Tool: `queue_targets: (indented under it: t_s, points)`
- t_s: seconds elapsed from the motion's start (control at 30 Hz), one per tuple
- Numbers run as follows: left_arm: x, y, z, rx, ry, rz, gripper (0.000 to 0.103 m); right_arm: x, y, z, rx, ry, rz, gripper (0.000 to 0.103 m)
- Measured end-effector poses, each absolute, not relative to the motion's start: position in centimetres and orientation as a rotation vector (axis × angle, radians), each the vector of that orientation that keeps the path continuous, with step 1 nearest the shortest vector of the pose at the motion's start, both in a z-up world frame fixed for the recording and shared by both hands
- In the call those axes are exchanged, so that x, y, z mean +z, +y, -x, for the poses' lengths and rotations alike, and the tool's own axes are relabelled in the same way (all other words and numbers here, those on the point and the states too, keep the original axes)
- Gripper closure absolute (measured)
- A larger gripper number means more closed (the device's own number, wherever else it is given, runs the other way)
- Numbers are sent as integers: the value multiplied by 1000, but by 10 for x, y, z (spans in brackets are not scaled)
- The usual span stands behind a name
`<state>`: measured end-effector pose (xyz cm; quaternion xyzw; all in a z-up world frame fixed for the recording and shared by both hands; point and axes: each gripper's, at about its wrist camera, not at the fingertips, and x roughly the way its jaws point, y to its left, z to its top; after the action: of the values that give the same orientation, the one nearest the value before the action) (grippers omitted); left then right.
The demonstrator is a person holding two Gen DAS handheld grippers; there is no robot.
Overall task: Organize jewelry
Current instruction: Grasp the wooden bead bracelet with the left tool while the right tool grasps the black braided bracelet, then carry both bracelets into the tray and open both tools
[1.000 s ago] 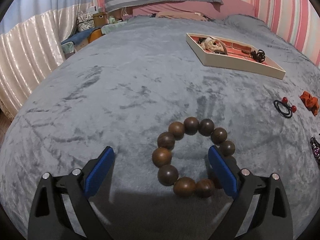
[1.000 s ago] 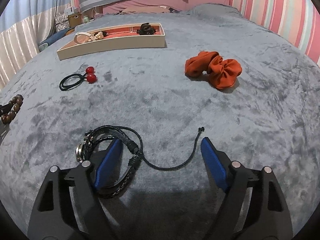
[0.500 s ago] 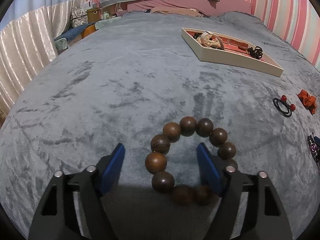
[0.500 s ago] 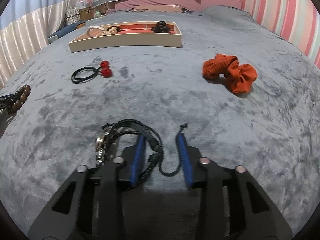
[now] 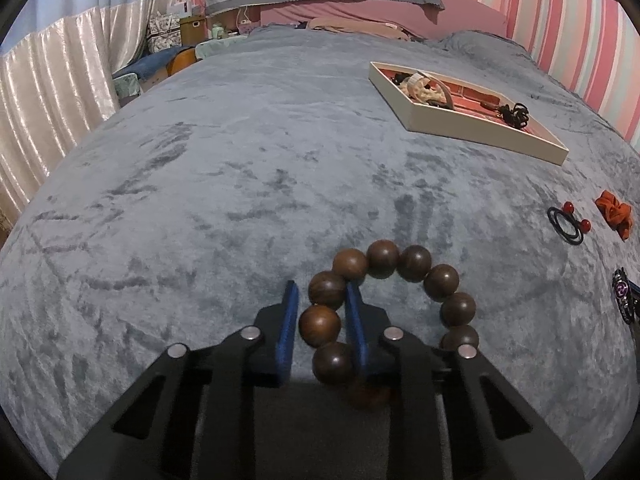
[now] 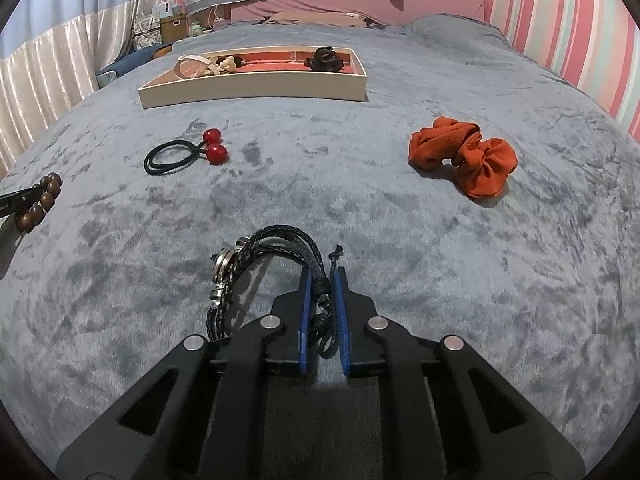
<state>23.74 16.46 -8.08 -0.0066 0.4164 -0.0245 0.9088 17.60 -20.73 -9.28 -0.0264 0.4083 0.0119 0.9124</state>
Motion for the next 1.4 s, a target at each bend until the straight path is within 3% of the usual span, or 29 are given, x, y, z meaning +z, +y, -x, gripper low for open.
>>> queue_targets:
  t_s: [0.8,1.4]
  points:
    - [-28,146,-225,-90,677,50,84,-64,-209,-209,57,754,43,91]
    - [31,78,-303,-205,563,14,84,-6,-210,-312,84,652,-1,92]
